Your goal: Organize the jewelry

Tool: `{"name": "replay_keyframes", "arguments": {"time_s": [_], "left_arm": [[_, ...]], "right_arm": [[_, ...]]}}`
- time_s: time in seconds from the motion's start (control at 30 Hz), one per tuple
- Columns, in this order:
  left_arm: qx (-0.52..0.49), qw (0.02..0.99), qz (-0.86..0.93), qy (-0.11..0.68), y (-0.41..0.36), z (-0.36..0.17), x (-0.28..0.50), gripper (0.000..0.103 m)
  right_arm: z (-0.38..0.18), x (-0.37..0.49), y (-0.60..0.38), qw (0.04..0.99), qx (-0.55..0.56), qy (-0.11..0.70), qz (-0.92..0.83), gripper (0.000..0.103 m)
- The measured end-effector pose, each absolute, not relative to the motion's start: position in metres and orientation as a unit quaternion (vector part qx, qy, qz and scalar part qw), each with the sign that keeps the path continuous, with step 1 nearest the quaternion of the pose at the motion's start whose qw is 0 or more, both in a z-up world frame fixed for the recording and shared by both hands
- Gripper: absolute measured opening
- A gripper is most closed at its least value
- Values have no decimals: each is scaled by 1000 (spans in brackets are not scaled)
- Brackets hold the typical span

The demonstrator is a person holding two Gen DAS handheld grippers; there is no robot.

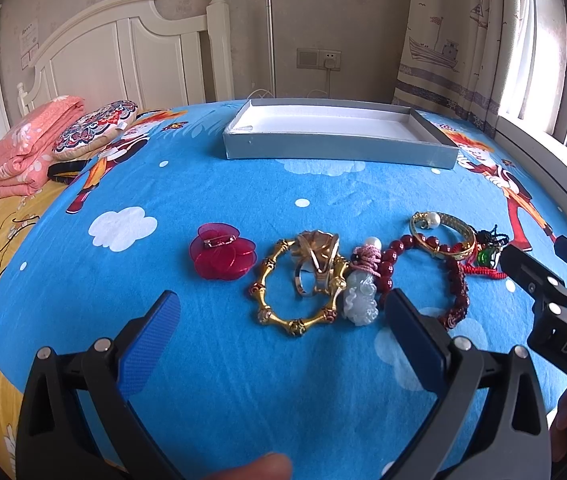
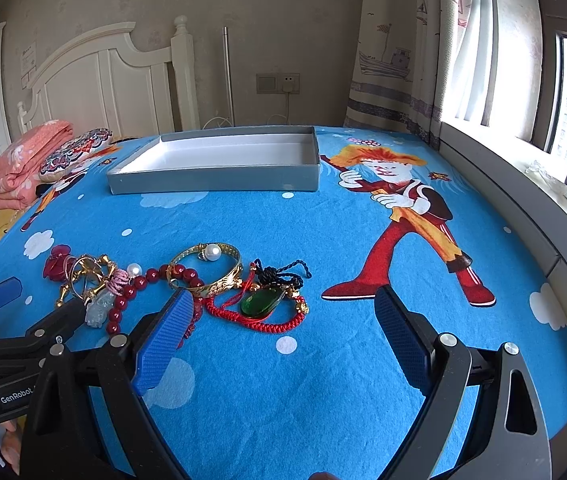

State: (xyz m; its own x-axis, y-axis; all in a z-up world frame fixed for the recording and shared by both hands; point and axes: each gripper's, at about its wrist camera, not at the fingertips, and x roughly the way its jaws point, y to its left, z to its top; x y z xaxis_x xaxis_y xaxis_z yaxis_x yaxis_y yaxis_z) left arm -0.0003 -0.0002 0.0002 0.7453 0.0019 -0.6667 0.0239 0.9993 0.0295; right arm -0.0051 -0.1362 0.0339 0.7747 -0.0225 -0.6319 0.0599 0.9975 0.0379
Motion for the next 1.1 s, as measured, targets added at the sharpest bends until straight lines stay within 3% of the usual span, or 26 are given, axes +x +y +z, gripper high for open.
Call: {"name": "replay_keyframes", "arguments": {"time_s": [1.1], "left_arm": [[17, 933, -6, 358, 1, 3, -1, 99]], "right_arm": [[34, -4, -135, 942, 28, 335, -22, 86]]}}
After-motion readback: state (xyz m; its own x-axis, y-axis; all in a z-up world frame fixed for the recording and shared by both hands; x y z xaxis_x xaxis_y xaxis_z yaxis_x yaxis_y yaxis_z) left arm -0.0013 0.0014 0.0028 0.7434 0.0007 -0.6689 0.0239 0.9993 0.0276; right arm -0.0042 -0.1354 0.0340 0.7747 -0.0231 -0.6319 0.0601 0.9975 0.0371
